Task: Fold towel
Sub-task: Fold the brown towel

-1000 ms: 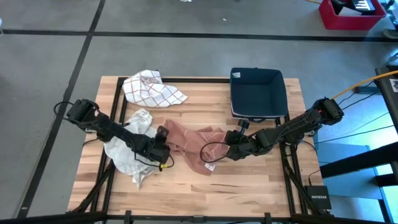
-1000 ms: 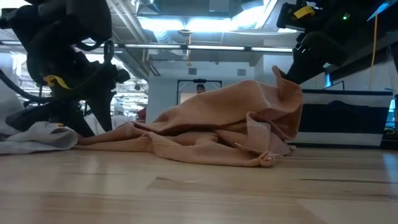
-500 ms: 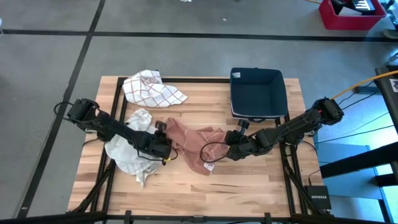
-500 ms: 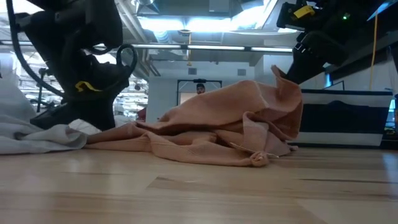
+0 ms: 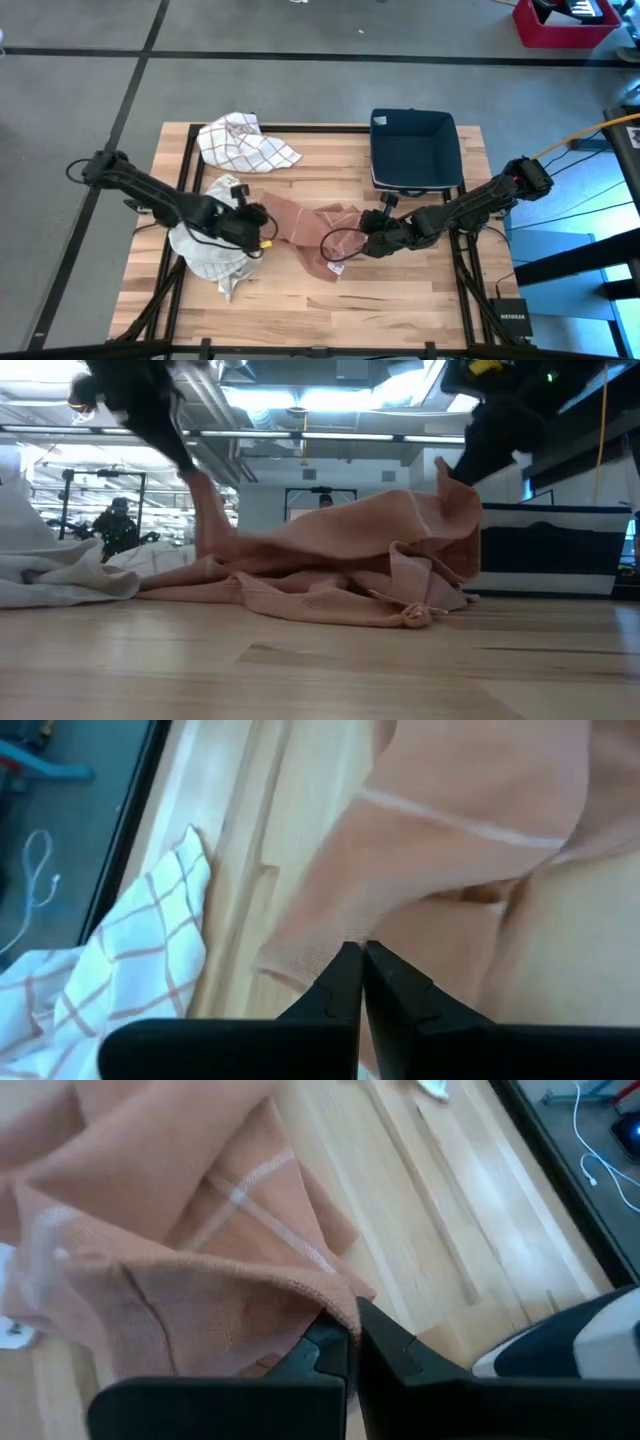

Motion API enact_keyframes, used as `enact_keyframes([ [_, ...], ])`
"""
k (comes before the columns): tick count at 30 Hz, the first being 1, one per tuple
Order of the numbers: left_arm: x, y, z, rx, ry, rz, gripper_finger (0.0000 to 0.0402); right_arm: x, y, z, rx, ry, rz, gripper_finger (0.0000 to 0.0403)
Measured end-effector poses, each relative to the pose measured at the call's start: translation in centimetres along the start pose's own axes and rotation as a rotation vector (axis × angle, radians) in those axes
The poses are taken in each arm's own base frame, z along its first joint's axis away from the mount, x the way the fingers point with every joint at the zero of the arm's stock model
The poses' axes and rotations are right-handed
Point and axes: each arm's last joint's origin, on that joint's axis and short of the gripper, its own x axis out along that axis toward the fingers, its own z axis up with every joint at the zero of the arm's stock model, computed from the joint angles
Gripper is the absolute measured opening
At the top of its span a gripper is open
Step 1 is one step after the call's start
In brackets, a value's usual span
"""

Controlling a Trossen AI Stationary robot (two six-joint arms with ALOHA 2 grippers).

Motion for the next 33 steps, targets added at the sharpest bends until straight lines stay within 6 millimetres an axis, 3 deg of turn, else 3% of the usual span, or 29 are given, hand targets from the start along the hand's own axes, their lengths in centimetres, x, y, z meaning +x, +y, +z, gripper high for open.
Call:
enact_keyframes([
  [7, -5.2, 3.6, 1.1, -0.126, -0.103, -0.060, 0.0001, -3.8, -1.5, 4.5, -0.060, -0.117, -0.008, 0.0009],
  [17, -13.9, 10.5, 3.3, -0.303, -0.404, 0.006, 0.0000, -13.2, -6.6, 11.7, -0.005, -0.344, -0.090, 0.0009],
  [22, -18.2, 14.2, 4.0, -0.350, -0.551, 0.119, 0.0000, -18.1, -9.5, 14.7, -0.005, -0.471, -0.129, 0.0009],
  [28, -22.6, 17.7, 4.8, -0.396, -0.707, 0.191, 0.0000, -22.9, -13.0, 16.5, 0.020, -0.587, -0.216, 0.0009],
  [33, -25.6, 20.0, 5.3, -0.434, -0.838, 0.212, 0.0000, -24.5, -15.5, 17.2, 0.061, -0.620, -0.277, 0.0009],
])
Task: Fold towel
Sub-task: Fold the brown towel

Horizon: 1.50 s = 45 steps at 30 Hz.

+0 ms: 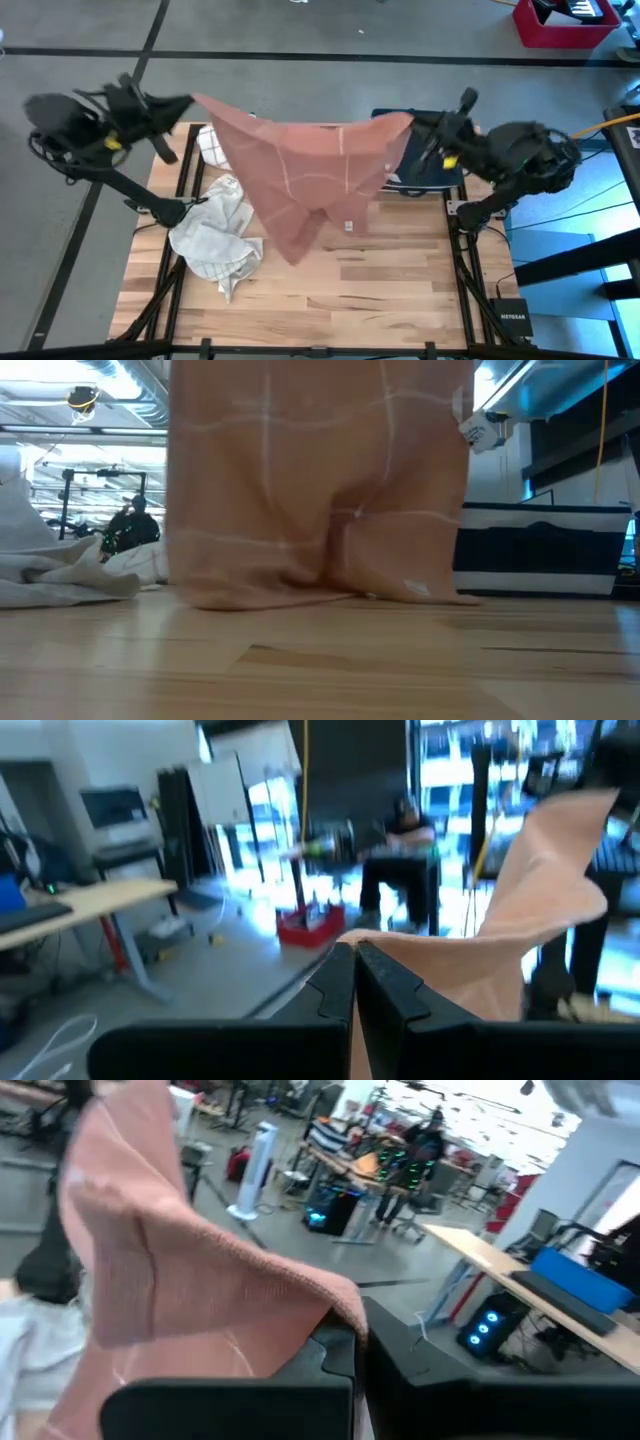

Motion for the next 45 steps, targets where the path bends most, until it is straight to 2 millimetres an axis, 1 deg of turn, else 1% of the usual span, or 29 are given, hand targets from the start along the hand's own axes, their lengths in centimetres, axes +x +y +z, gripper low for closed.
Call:
enact_keyframes([
  [3, -0.3, 0.7, 1.3, -0.027, -0.063, 0.012, 0.0000, 0.5, -1.1, 0.2, 0.008, 0.001, -0.031, 0.0009],
  [5, -0.5, 1.1, 1.8, -0.029, -0.083, 0.016, 0.0000, 1.0, -1.7, 0.2, -0.011, 0.008, -0.064, 0.0009],
  [10, -0.7, 1.5, 2.3, -0.001, -0.101, 0.041, 0.0000, 2.2, -2.9, 0.3, -0.019, 0.006, -0.137, 0.0009],
  [18, -0.9, 2.3, 3.0, 0.001, -0.124, 0.128, 0.0000, 4.2, -5.0, 1.3, -0.005, -0.112, -0.163, 0.0009],
  [20, -1.0, 2.5, 3.4, -0.005, -0.141, 0.138, 0.0000, 5.0, -5.3, 1.5, 0.000, -0.146, -0.166, 0.0009],
  [23, -1.0, 2.6, 3.5, 0.039, -0.138, 0.165, 0.0000, 6.5, -6.1, 1.2, -0.012, -0.145, -0.182, 0.0009],
  [28, -0.8, 3.0, 3.3, 0.129, -0.094, 0.267, 0.0001, 9.7, -7.2, 0.1, -0.052, -0.098, -0.220, 0.0010],
  [32, -0.7, 3.4, 3.5, 0.165, -0.095, 0.323, 0.0001, 11.5, -8.6, 0.2, -0.109, -0.167, -0.250, 0.0010],
  [35, -0.9, 3.8, 4.2, 0.143, -0.139, 0.352, 0.0001, 11.8, -9.7, 0.9, -0.151, -0.286, -0.281, 0.0010],
  [37, -1.0, 4.0, 4.7, 0.141, -0.194, 0.330, 0.0001, 11.6, -10.2, 1.5, -0.163, -0.357, -0.310, 0.0010],
  [39, -1.1, 4.0, 5.1, 0.124, -0.254, 0.299, 0.0001, 11.4, -10.3, 1.9, -0.156, -0.403, -0.325, 0.0010],
  [42, -1.1, 4.0, 5.7, 0.129, -0.286, 0.276, 0.0001, 10.8, -10.5, 2.1, -0.168, -0.431, -0.296, 0.0010],
  [45, -1.2, 3.8, 5.9, 0.121, -0.286, 0.243, 0.0001, 9.5, -10.3, 2.6, -0.180, -0.413, -0.252, 0.0010],
])
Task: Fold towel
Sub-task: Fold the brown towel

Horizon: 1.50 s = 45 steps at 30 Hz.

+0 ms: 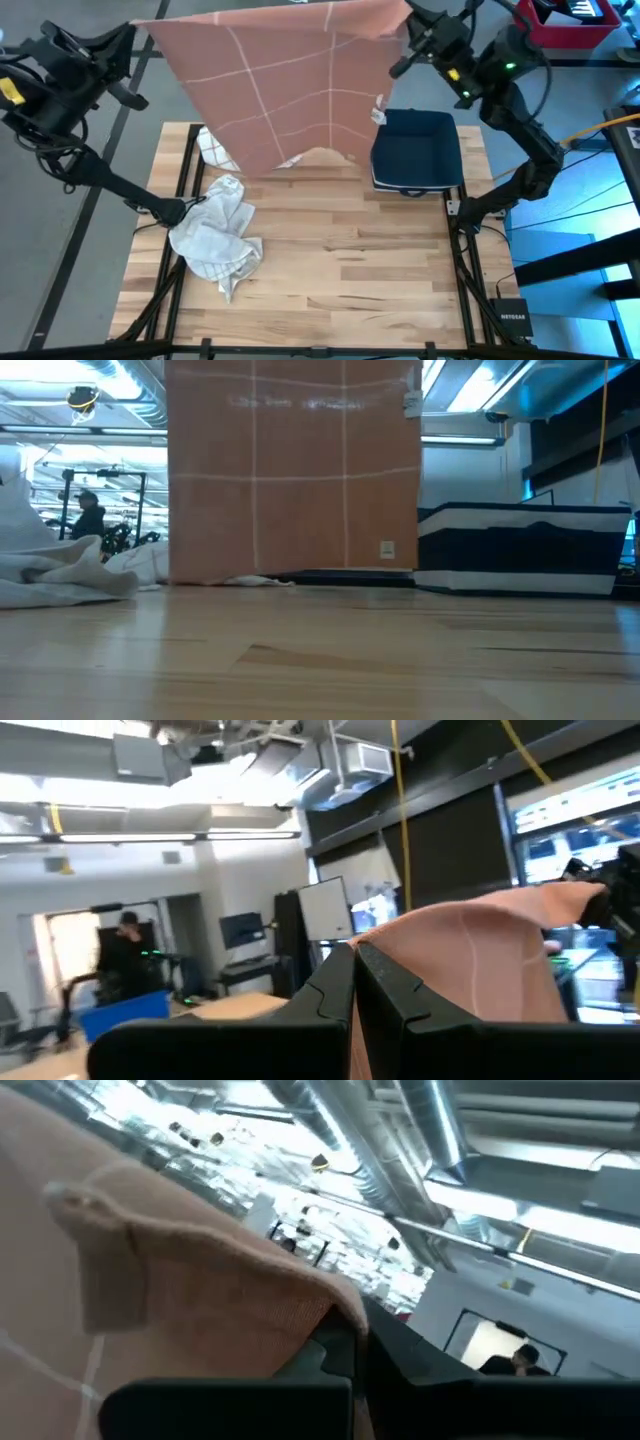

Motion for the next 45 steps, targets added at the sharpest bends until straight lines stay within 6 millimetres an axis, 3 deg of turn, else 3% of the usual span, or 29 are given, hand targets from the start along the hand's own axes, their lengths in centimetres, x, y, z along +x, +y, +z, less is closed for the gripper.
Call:
enact_keyframes([
  [4, -0.3, -1.0, -0.7, 0.012, 0.038, -0.103, 0.0001, -1.6, 0.4, 0.8, 0.012, 0.079, 0.121, 0.0010],
  [12, -1.1, -4.9, -2.0, -0.010, 0.133, -0.353, 0.0001, -6.0, 2.8, 2.3, 0.075, 0.189, 0.385, 0.0010],
  [19, -3.3, -9.8, -3.3, 0.011, 0.240, -0.578, 0.0001, -9.0, 6.8, 2.8, 0.091, 0.307, 0.585, 0.0006],
  [23, -5.3, -12.8, -4.8, 0.100, 0.340, -0.605, 0.0001, -10.7, 9.7, 2.3, 0.090, 0.385, 0.670, 0.0005],
  [28, -8.1, -15.0, -6.8, 0.101, 0.476, -0.650, 0.0001, -13.5, 13.2, 1.6, 0.086, 0.487, 0.753, 0.0004],
  [33, -11.2, -18.1, -8.5, 0.158, 0.601, -0.679, 0.0001, -17.8, 17.6, 0.1, 0.058, 0.589, 0.807, 0.0003],
  [37, -13.5, -21.8, -9.2, 0.192, 0.674, -0.755, 0.0001, -21.6, 20.9, -1.6, 0.075, 0.660, 0.867, 0.0003],
  [40, -15.2, -24.6, -10.0, 0.233, 0.720, -0.808, 0.0001, -24.4, 22.8, -2.8, 0.119, 0.705, 0.897, 0.0004],
  [45, -18.0, -28.3, -11.9, 0.249, 0.962, -0.913, 0.0001, -29.2, 25.2, -3.3, 0.314, 0.726, 0.949, 0.0002],
])
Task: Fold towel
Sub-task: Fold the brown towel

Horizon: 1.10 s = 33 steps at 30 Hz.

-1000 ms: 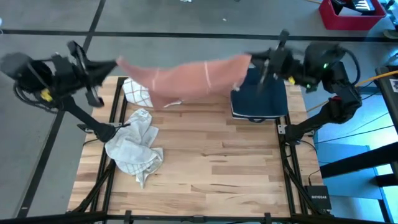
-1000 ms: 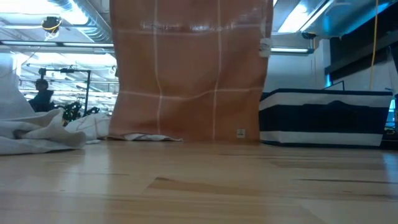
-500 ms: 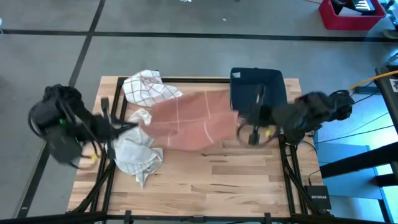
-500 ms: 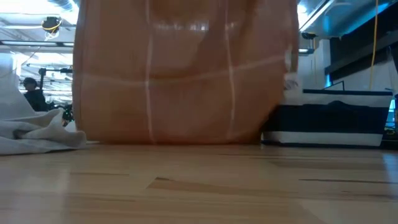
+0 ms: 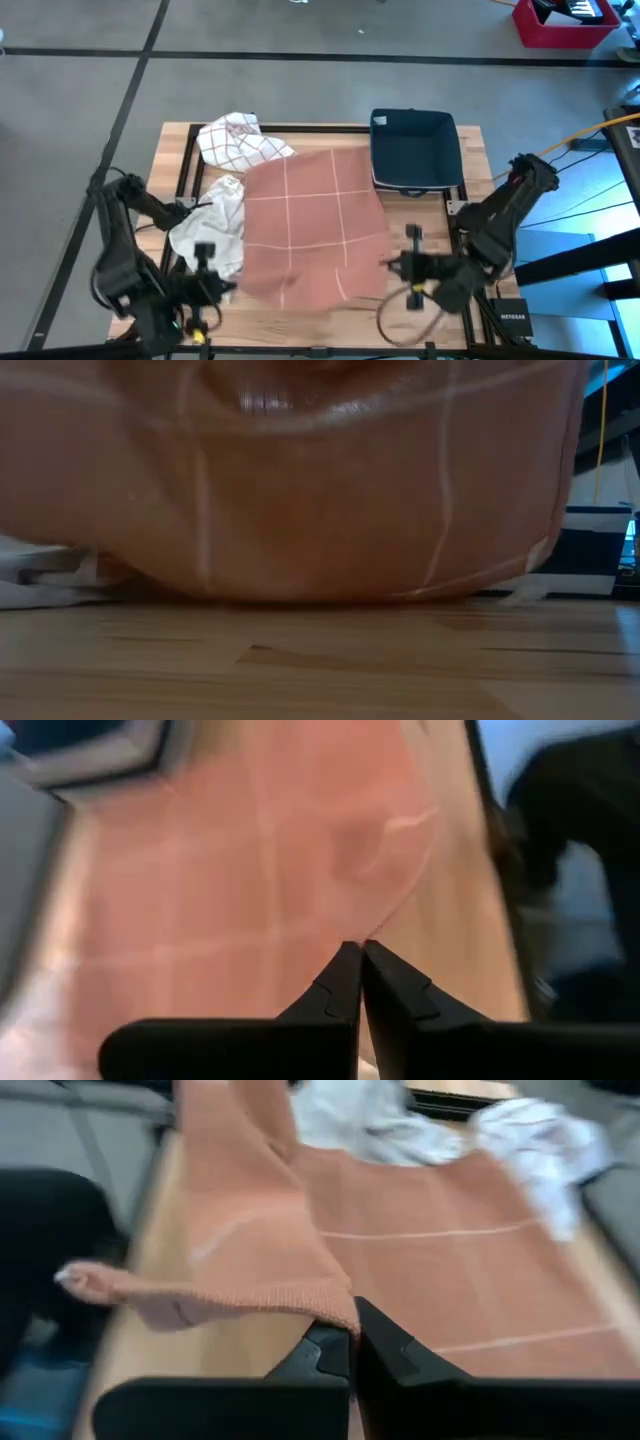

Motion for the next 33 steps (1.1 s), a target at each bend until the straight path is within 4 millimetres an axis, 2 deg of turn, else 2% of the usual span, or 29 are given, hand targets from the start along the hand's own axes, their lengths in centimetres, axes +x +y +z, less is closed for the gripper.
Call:
enact_keyframes([
  [5, 1.8, -3.4, -0.3, -0.028, 0.072, -0.102, 0.0001, 0.5, 3.6, -2.5, 0.079, 0.046, 0.160, 0.0002],
  [8, 2.6, -4.4, 0.1, -0.101, 0.128, -0.212, 0.0001, 0.8, 5.2, -3.2, 0.154, 0.136, 0.293, 0.0002],
  [10, 2.7, -4.9, 0.8, -0.129, 0.107, -0.299, 0.0001, 0.9, 6.1, -3.4, 0.211, 0.176, 0.369, 0.0001],
  [15, 2.3, -5.8, 2.0, -0.143, 0.037, -0.446, 0.0000, 0.2, 7.2, -3.1, 0.264, 0.155, 0.461, 0.0002],
  [20, 1.6, -5.6, 1.9, -0.130, 0.022, -0.465, 0.0000, 0.3, 7.1, -3.1, 0.267, 0.157, 0.458, 0.0002],
  [23, 1.3, -5.2, 1.5, -0.106, -0.010, -0.379, 0.0000, 0.6, 6.8, -3.3, 0.237, 0.150, 0.407, 0.0002],
  [27, 1.4, -3.9, 0.5, -0.061, -0.027, -0.154, 0.0000, 1.3, 5.6, -3.3, 0.146, 0.105, 0.255, 0.0002],
  [33, 1.8, -0.9, -0.5, -0.081, -0.087, 0.214, 0.0000, 3.3, 2.0, -3.4, 0.027, 0.119, -0.078, 0.0002],
])
